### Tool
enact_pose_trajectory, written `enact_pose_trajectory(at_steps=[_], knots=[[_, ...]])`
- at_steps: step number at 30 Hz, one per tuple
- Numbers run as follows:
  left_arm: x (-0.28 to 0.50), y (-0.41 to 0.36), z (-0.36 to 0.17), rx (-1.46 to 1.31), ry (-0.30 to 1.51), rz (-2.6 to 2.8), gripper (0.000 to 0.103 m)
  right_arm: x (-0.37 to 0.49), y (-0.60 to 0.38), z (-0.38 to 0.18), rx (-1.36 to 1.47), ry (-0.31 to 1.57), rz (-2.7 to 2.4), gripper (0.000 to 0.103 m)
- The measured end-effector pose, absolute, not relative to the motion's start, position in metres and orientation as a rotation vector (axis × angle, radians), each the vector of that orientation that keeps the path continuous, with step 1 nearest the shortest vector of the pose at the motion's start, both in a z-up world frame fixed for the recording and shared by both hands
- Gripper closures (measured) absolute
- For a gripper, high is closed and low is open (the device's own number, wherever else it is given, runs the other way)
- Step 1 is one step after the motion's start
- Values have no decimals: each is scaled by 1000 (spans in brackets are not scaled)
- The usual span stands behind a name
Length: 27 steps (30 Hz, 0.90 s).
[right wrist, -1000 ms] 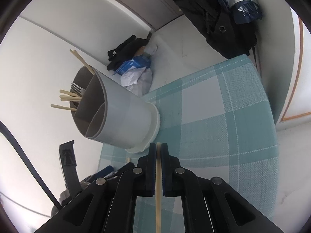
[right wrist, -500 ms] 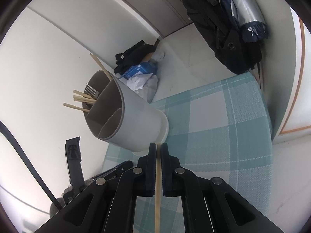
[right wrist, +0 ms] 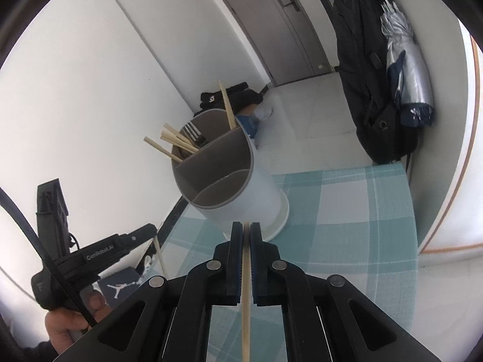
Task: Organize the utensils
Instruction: 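Grasp the other chopstick with the left gripper while the right gripper holds its chopstick, then lift both held chopsticks up over the caddy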
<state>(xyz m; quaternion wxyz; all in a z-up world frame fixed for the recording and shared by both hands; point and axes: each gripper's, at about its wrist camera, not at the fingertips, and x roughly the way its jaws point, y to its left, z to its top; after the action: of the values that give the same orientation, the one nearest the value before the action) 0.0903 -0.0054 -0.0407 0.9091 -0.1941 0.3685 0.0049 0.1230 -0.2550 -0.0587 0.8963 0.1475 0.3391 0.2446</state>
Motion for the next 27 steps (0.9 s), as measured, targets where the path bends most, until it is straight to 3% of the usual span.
enact_pose_trajectory(at_steps=[27], knots=[[71,-4,12,-257,668,-111,101,101,-251,-22,265,597,409,99]])
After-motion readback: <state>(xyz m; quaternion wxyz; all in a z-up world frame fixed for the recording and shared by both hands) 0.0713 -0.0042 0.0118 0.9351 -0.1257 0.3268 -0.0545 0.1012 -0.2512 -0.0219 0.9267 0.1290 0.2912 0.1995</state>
